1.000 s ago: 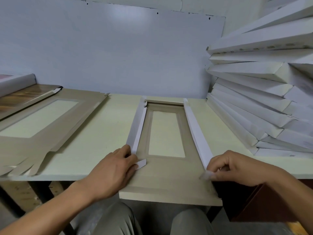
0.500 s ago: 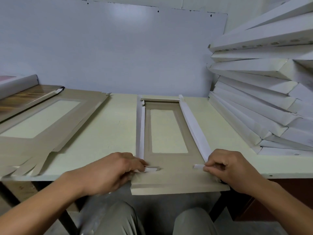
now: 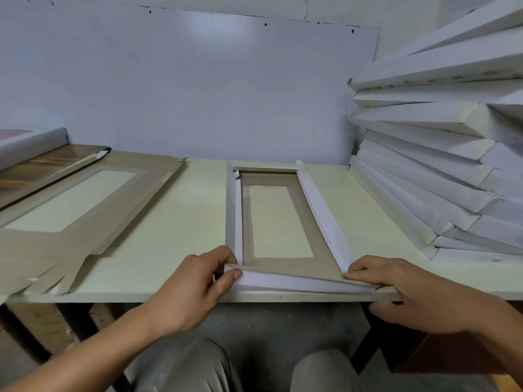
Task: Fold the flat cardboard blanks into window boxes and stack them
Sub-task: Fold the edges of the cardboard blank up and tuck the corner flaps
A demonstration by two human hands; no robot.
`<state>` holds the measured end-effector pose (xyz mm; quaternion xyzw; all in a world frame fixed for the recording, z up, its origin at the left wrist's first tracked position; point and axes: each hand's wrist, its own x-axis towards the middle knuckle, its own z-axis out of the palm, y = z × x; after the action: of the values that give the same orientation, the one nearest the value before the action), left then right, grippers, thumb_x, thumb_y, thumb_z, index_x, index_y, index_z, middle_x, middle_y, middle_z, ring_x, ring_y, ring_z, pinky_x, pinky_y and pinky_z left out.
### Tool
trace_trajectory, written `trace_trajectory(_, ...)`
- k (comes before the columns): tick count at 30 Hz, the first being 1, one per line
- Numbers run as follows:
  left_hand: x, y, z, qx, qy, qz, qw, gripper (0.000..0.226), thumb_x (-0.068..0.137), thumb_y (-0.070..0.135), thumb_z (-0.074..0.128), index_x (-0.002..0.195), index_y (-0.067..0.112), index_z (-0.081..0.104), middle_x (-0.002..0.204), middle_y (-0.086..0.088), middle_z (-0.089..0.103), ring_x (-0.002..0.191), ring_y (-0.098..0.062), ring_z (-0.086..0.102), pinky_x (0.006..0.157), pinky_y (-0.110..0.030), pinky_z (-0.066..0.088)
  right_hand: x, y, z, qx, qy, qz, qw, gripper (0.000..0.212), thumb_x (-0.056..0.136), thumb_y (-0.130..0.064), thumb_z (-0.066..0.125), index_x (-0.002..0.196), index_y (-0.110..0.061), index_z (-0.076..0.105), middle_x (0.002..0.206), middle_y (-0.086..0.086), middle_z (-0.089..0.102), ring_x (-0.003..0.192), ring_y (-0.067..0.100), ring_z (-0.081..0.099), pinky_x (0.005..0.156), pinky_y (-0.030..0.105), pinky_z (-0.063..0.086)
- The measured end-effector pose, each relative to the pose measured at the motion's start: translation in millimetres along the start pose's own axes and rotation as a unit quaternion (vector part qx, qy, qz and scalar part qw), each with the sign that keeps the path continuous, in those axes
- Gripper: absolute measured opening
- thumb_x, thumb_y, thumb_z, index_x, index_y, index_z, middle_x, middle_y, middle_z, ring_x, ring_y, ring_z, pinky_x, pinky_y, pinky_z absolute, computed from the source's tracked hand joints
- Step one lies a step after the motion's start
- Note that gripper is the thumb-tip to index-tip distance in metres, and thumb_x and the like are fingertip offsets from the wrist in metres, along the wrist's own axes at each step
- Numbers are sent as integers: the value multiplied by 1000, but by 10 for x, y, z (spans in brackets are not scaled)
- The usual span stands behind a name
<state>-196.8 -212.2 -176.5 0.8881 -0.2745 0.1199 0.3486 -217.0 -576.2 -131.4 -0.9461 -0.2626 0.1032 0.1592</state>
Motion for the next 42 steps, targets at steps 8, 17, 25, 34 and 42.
trace_trajectory(8,192,19,50,-76,33,-135,987,30,95,28,59,67,19,56,56,6,50,52,-7,41,53,-20,34,376,192,-25,122,88,86,985,31,100,-22,54,72,-8,59,62,2,58,61,16,70,64,24,49)
trace_trajectory(17,493,62,-28,36,-88,-188,978,6,91,29,61,88,25,57,67,8,55,59,-6,48,58,-25,38,777,271,73,52,34,121,991,22,94,-24,59,75,-18,67,60,-15,55,55,2,45,60,22,37)
trace_trajectory(25,559,97,111,251,-130,-164,945,8,95,25,38,89,27,42,83,1,55,76,-26,53,59,-32,36,606,36,142,-155,152,107,970,38,89,-69,39,84,-38,59,92,-17,53,84,6,53,68,26,42)
trace_trajectory(34,479,8,143,364,-88,-101,922,51,98,55,28,68,22,51,92,4,48,84,-20,43,67,-32,34,558,-107,332,-180,81,26,980,34,103,-46,36,92,-22,58,90,-10,53,85,13,49,79,31,40)
trace_trajectory(42,389,255,303,182,-170,63,966,17,95,25,46,111,22,53,103,2,56,97,-20,53,83,-36,43,769,-257,596,-115,161,-86,976,33,104,-29,43,78,-13,57,78,0,57,75,18,51,75,35,41)
